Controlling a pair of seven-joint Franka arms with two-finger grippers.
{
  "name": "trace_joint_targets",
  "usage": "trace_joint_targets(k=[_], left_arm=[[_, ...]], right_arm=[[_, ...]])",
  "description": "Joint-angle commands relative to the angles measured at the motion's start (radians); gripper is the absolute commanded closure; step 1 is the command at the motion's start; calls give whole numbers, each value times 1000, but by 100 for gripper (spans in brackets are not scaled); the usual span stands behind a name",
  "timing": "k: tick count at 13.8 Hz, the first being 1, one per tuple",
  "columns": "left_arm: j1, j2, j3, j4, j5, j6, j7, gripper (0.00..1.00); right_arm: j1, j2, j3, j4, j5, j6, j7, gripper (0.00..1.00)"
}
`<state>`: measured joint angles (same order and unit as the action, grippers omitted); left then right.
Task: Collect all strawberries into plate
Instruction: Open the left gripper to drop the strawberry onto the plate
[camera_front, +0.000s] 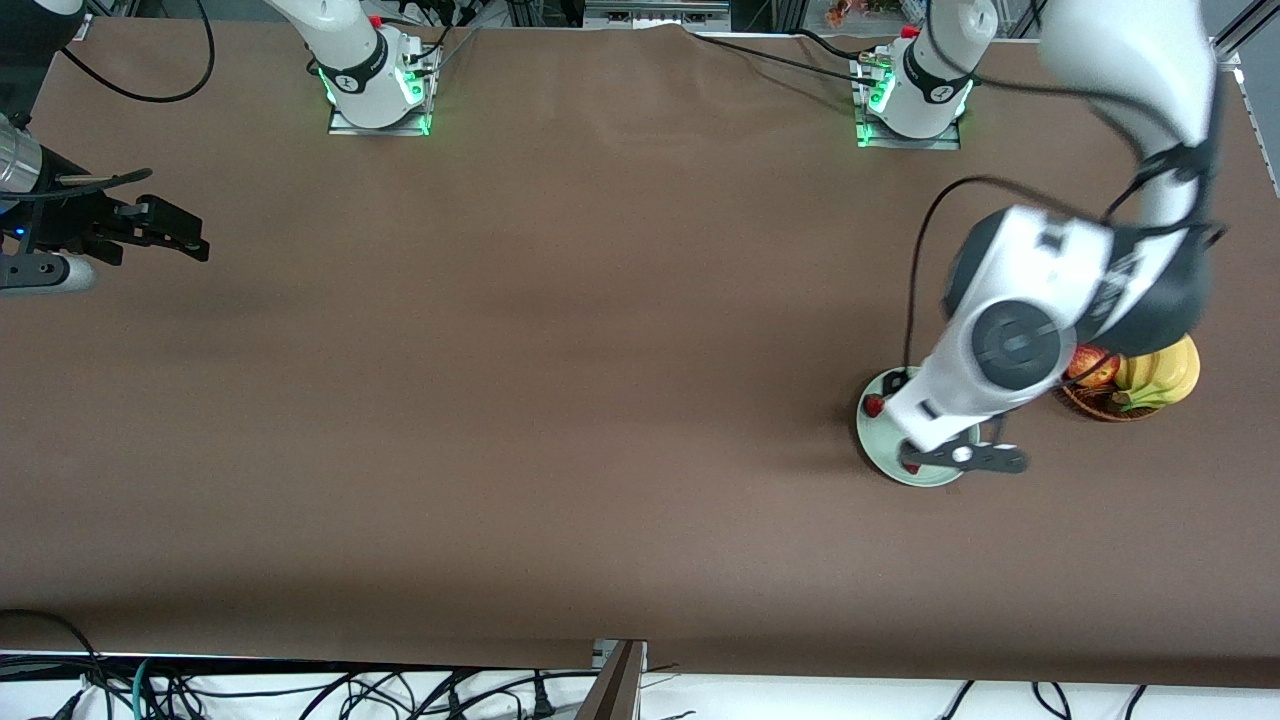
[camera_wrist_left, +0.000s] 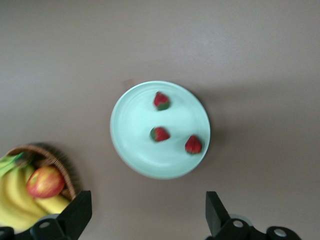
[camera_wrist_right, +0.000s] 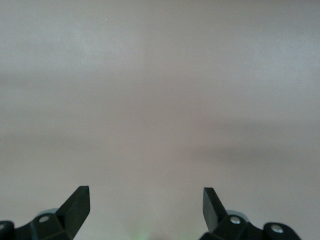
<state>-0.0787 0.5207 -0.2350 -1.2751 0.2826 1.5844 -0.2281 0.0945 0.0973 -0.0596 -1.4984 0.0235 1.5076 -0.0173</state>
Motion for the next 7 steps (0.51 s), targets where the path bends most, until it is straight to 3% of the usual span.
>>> trace_joint_targets(k=[1, 4, 7], left_arm=[[54, -172, -4, -40, -71, -107, 78, 0], [129, -318, -10, -156, -183, -137, 87, 0], [163, -370, 9, -256, -220, -57, 249, 0]], right_arm=[[-13, 4, 11, 15, -4, -10, -7, 0], [-12, 4, 11, 15, -4, -10, -7, 0], [-13, 4, 11, 15, -4, -9, -9, 0]])
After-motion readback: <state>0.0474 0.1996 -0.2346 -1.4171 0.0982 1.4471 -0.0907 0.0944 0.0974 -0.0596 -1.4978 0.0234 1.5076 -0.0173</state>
